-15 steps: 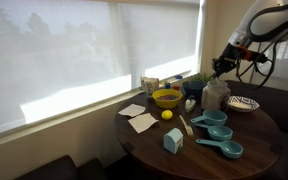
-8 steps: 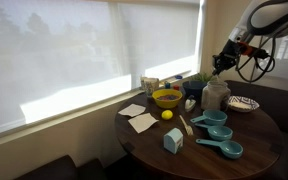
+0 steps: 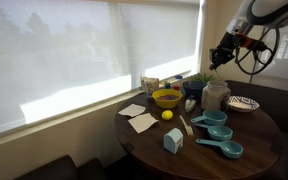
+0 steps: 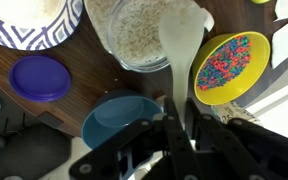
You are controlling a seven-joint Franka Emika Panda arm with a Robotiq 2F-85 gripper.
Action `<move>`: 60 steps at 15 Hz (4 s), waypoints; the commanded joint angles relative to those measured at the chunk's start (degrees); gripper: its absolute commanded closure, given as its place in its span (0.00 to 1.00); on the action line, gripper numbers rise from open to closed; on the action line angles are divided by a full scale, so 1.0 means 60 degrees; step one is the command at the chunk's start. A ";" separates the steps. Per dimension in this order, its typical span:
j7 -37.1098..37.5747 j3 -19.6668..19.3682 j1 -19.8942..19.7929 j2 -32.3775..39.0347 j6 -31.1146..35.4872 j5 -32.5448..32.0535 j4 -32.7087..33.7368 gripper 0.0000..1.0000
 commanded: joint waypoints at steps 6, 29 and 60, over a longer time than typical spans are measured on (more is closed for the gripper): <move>-0.0186 0.0848 0.0873 -0.0591 -0.0526 0.0099 -0.0317 0.97; -0.0513 0.1837 0.2231 -0.0700 0.1570 0.0396 -0.2390 0.97; -0.5297 -0.2133 0.6614 -0.1740 0.6420 0.4434 -0.5289 0.97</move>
